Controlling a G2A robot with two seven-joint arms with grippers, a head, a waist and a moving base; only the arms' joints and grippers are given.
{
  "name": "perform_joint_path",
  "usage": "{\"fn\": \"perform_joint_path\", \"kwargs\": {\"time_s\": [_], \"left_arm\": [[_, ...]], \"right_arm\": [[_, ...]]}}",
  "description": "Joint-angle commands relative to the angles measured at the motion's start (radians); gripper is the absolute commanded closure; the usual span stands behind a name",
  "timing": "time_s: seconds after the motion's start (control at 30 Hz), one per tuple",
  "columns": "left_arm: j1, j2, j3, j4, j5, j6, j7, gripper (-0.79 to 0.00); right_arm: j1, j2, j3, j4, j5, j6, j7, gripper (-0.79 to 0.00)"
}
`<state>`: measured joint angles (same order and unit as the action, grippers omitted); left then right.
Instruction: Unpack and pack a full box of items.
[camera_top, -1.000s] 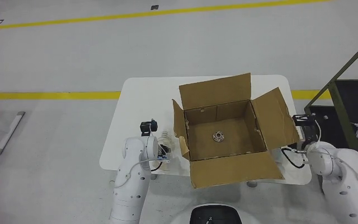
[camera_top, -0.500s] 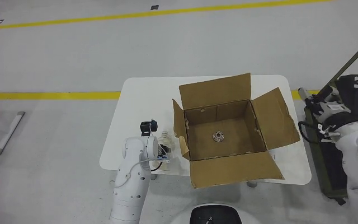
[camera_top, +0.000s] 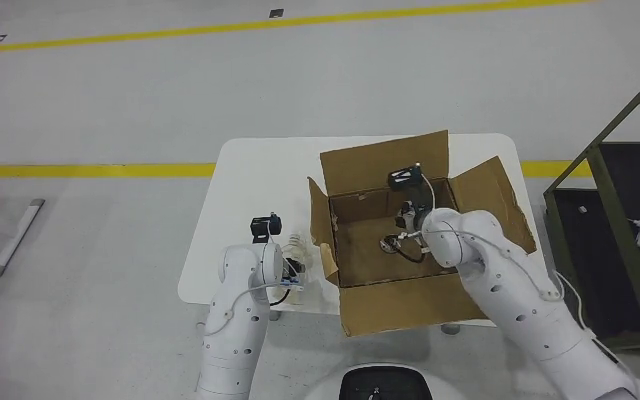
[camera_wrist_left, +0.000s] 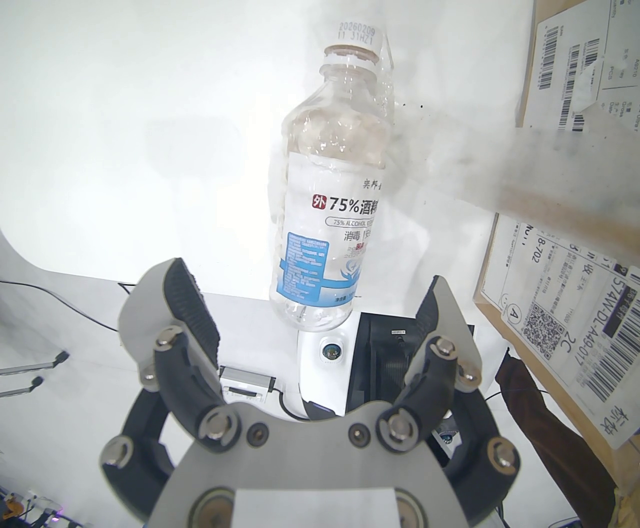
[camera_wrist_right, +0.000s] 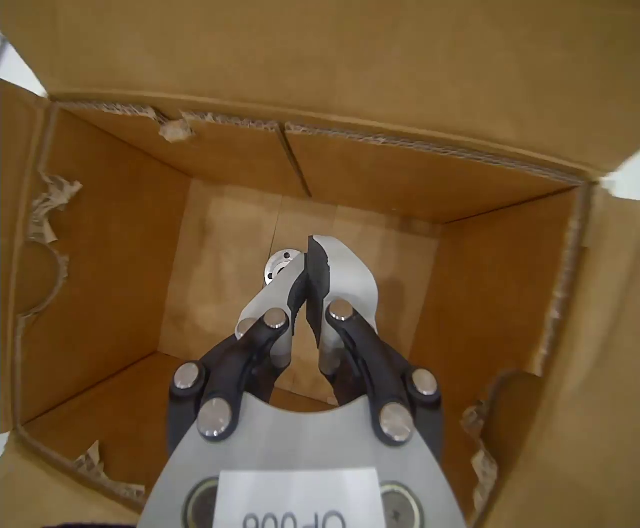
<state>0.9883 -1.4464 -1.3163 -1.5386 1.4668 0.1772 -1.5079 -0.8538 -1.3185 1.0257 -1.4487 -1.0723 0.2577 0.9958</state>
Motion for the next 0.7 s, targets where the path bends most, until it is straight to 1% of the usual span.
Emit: {"fn": "perform_joint_path", "kwargs": {"time_s": [0.0,0.03,0.07,0.1,0.43,0.5,0.6,0.67], "left_arm": [[0.000,0.000,0.000,0.000,0.000,0.000,0.000,-0.785],[0.000,0.000,0.000,0.000,0.000,0.000,0.000,-0.785],[0.000,0.000,0.000,0.000,0.000,0.000,0.000,-0.785],[0.000,0.000,0.000,0.000,0.000,0.000,0.000,-0.785],[0.000,0.000,0.000,0.000,0.000,0.000,0.000,-0.785],[0.000,0.000,0.000,0.000,0.000,0.000,0.000,-0.785],[0.000,0.000,0.000,0.000,0.000,0.000,0.000,-0.785],[0.000,0.000,0.000,0.000,0.000,0.000,0.000,-0.785]], "right_arm": [[0.050,-0.016,-0.048,0.087,0.016,-0.002,0.016,-0.015],[0.068,-0.022,-0.067,0.118,0.018,-0.005,0.026,-0.259],[0.085,-0.028,-0.080,0.142,0.028,-0.008,0.034,-0.388],[0.100,-0.034,-0.088,0.163,0.043,-0.013,0.045,-0.785],[0.100,-0.034,-0.088,0.163,0.043,-0.013,0.045,-0.785],[0.087,-0.031,-0.088,0.143,0.004,-0.012,0.023,-0.785],[0.071,-0.029,-0.092,0.116,-0.030,0.003,0.053,-0.785],[0.068,-0.032,-0.096,0.130,-0.030,0.007,0.060,-0.785]]}}
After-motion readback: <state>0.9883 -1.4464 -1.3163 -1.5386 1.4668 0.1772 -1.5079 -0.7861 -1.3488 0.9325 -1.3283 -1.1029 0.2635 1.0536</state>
